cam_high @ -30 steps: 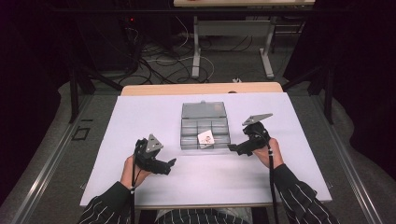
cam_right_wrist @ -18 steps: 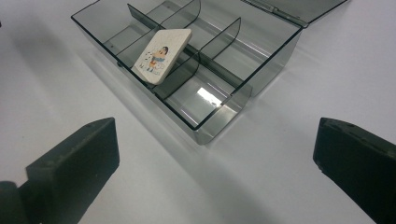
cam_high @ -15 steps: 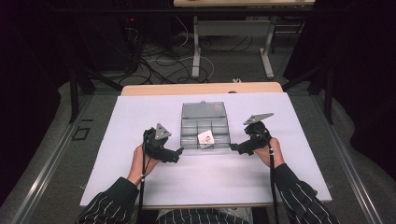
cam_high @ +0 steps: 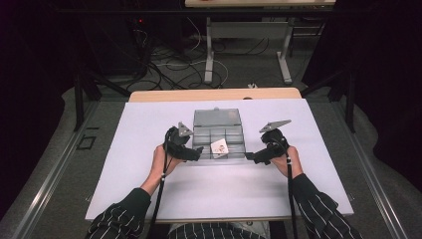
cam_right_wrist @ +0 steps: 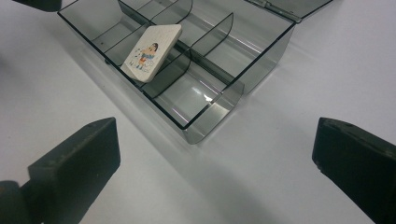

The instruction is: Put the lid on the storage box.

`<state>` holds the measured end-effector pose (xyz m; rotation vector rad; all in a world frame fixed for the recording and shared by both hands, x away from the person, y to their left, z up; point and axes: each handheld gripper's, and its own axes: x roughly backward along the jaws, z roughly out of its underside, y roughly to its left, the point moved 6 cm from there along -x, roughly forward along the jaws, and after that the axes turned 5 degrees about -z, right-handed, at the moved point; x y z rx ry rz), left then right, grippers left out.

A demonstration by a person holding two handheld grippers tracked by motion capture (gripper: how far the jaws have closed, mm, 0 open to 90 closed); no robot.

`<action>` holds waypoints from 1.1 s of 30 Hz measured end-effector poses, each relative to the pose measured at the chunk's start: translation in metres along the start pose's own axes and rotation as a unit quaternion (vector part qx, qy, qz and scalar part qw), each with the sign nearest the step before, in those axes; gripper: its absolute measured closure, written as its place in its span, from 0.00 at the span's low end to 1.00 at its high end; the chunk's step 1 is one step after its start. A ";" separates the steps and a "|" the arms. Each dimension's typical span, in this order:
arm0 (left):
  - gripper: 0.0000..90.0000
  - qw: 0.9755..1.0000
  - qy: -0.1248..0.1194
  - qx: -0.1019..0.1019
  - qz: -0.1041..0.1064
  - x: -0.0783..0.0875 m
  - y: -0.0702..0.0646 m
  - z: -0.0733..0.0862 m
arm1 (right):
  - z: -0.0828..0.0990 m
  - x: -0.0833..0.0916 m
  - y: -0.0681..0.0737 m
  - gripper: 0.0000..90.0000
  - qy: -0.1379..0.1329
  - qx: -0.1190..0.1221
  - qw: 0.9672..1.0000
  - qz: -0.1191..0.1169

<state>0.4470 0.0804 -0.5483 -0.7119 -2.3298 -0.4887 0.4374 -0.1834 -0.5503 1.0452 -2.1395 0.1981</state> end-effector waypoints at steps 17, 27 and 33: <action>0.55 0.999 0.010 0.013 0.034 -0.040 -0.016 -0.018 | -0.003 0.001 -0.001 0.03 -0.001 0.012 1.000 0.003; 0.73 0.999 0.020 0.007 0.043 -0.057 -0.019 -0.017 | -0.004 0.001 0.000 0.05 -0.007 0.018 1.000 0.007; 0.83 0.998 0.020 0.013 0.058 -0.060 -0.022 -0.017 | -0.003 0.001 -0.001 0.06 -0.006 0.016 1.000 0.010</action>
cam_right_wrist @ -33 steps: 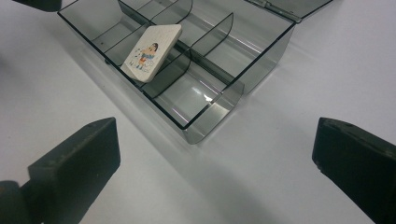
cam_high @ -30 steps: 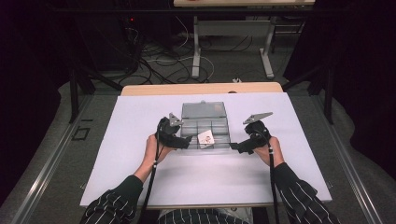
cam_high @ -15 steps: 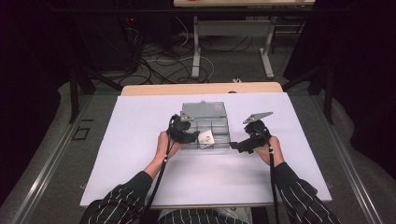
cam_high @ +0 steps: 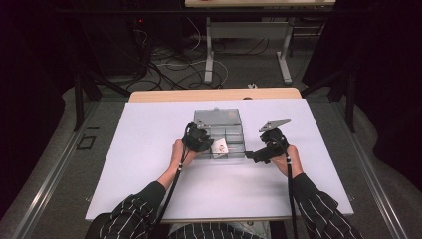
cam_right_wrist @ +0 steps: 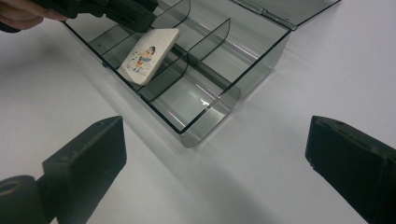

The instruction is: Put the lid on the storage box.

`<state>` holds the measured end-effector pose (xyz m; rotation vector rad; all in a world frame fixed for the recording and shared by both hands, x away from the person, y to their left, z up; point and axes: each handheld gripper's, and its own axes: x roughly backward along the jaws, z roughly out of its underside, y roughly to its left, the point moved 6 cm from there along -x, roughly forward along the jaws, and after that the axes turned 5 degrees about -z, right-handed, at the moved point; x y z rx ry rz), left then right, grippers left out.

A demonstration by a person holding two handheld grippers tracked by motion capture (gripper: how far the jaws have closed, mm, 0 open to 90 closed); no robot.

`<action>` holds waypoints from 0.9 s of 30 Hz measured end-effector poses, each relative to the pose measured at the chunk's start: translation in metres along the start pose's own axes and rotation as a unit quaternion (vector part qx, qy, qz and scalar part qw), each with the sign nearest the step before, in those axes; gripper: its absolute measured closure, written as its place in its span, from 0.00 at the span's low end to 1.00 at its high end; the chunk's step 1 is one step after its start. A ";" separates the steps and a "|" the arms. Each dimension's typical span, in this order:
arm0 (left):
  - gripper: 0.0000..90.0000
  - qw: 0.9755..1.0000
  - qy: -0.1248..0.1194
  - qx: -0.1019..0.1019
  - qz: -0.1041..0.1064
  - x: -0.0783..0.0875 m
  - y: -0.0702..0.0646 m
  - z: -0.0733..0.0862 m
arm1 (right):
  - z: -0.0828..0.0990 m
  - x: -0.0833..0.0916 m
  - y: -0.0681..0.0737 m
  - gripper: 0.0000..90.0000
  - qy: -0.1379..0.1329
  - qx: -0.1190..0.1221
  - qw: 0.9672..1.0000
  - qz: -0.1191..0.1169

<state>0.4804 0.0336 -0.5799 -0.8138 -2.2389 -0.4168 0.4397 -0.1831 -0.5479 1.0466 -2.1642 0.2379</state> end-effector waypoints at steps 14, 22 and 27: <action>0.88 1.000 -0.003 0.010 0.005 -0.001 -0.001 0.001 | -0.008 -0.002 -0.018 0.64 -0.032 -0.048 0.998 0.036; 0.88 1.000 -0.008 0.010 0.006 -0.001 -0.001 0.001 | -0.029 -0.019 -0.037 1.00 -0.049 -0.079 0.995 0.047; 0.88 1.000 -0.008 0.011 0.006 -0.001 -0.001 0.002 | -0.040 -0.035 -0.049 1.00 -0.030 -0.077 0.994 0.064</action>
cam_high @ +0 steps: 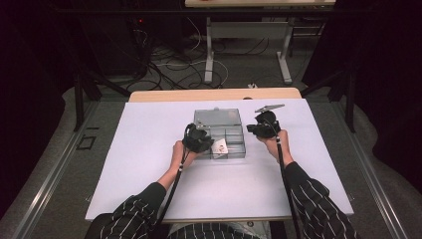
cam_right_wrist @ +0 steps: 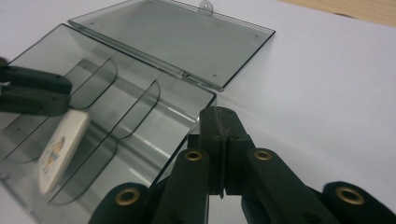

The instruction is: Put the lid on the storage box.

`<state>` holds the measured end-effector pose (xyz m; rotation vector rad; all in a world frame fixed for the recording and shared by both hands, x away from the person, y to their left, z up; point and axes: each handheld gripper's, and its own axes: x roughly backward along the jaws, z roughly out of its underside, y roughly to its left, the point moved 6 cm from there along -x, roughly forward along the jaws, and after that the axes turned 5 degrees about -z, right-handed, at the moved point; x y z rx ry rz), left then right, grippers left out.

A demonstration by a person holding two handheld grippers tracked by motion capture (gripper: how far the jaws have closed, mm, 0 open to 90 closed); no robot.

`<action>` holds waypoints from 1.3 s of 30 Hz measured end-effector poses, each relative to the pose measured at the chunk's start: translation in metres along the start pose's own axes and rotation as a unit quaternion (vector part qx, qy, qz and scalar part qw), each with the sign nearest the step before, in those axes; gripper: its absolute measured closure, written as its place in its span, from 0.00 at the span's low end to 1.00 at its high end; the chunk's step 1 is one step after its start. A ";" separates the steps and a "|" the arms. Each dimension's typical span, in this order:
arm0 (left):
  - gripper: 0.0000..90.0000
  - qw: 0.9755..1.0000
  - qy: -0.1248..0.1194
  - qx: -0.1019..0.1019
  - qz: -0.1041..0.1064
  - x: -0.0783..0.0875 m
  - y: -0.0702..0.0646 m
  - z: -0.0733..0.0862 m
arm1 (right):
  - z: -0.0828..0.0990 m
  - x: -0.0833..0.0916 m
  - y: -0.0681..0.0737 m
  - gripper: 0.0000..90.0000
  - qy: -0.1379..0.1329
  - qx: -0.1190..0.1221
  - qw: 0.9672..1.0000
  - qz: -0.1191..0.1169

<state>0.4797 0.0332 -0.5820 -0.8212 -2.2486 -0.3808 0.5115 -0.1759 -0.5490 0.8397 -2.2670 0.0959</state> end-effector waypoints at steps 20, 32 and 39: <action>0.89 1.000 -0.003 0.002 0.006 0.000 0.001 0.000 | -0.010 -0.067 -0.030 1.00 0.050 -0.081 0.995 0.032; 0.89 1.000 -0.004 0.001 0.006 0.000 0.001 0.000 | -0.011 -0.081 -0.033 1.00 0.039 -0.117 0.992 0.034; 0.89 1.000 -0.002 -0.001 0.008 0.000 0.001 0.000 | -0.015 -0.084 -0.037 1.00 0.036 -0.119 0.992 0.036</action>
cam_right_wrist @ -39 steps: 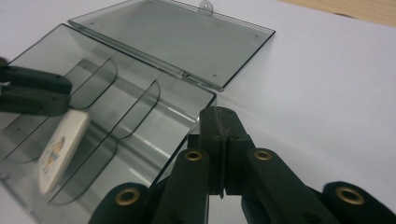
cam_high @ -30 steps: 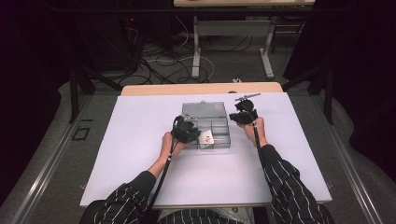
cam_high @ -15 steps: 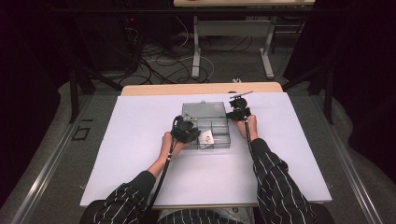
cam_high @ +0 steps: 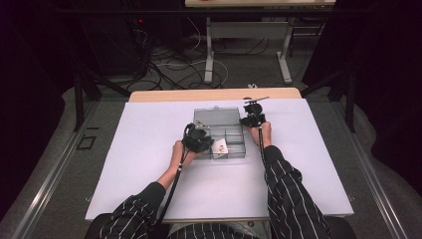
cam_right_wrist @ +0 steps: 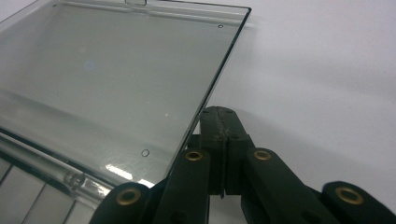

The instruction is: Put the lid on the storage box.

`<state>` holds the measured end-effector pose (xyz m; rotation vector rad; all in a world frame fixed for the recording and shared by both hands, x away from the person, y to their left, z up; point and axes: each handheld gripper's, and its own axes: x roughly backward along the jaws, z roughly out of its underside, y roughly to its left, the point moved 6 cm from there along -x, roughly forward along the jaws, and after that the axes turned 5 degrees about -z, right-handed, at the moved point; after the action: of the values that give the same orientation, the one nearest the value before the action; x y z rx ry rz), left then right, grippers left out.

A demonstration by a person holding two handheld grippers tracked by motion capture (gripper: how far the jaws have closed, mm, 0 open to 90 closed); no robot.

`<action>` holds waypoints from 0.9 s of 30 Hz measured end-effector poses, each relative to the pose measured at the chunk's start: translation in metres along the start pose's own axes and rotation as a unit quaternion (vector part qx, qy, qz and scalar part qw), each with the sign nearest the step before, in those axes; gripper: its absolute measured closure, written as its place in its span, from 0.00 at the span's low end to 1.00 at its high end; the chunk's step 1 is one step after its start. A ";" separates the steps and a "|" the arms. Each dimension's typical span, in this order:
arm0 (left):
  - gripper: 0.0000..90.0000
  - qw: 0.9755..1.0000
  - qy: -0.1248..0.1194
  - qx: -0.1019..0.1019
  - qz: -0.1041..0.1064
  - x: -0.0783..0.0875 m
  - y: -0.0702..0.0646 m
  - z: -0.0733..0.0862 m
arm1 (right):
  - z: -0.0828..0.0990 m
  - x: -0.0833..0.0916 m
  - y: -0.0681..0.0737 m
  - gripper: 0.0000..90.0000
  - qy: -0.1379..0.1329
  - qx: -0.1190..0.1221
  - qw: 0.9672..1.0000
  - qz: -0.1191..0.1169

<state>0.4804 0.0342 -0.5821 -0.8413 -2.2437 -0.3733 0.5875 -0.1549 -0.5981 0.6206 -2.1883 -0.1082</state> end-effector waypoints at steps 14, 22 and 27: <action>0.89 1.000 0.000 0.000 0.000 0.000 0.000 0.000 | -0.011 0.012 0.005 1.00 -0.041 0.016 0.999 0.000; 0.89 1.000 -0.001 0.001 0.000 0.000 -0.001 0.000 | -0.021 0.024 0.009 1.00 -0.071 0.036 0.997 -0.004; 0.89 1.000 -0.001 0.001 0.000 0.000 -0.001 0.000 | -0.026 0.030 0.013 1.00 -0.079 0.045 0.996 -0.008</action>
<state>0.4799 0.0337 -0.5822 -0.8411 -2.2459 -0.3699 0.5860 -0.1540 -0.5559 0.7000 -2.3509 -0.0695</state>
